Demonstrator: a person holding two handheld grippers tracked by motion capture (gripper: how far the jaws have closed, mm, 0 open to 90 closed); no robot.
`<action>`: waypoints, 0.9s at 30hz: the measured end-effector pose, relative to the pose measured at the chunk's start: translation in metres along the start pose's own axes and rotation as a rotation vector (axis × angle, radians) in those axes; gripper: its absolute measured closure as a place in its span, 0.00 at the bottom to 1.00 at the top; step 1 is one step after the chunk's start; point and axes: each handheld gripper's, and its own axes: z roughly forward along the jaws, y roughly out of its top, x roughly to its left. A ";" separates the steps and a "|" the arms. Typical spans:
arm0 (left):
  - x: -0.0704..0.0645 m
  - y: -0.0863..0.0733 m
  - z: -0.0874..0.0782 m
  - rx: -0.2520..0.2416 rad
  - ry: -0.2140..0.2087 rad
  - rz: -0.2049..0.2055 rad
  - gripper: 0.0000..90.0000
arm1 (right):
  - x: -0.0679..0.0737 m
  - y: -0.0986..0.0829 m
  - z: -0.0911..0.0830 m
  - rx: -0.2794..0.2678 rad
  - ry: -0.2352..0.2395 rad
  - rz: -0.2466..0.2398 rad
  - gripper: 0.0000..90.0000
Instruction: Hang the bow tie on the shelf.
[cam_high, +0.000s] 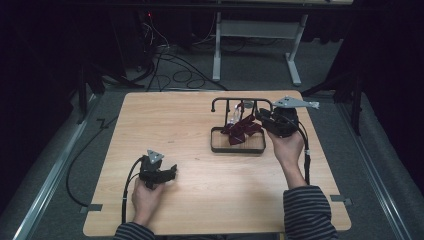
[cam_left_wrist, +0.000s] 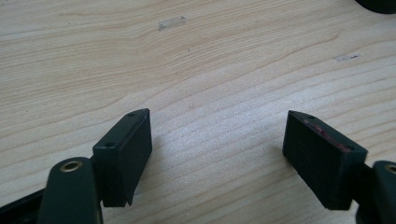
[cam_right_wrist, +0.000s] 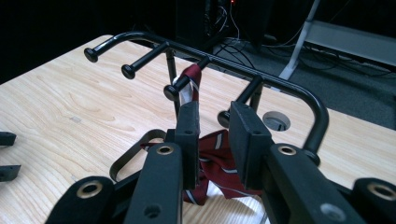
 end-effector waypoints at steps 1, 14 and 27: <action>0.000 0.000 0.000 0.000 0.000 0.000 0.27 | -0.001 -0.001 -0.001 -0.001 0.001 0.007 0.83; 0.000 0.000 0.000 0.000 0.000 0.001 0.27 | -0.009 -0.011 -0.015 -0.013 -0.001 0.036 0.81; 0.000 0.000 0.000 0.000 0.000 0.001 0.27 | -0.014 -0.021 -0.026 -0.027 0.002 0.057 0.80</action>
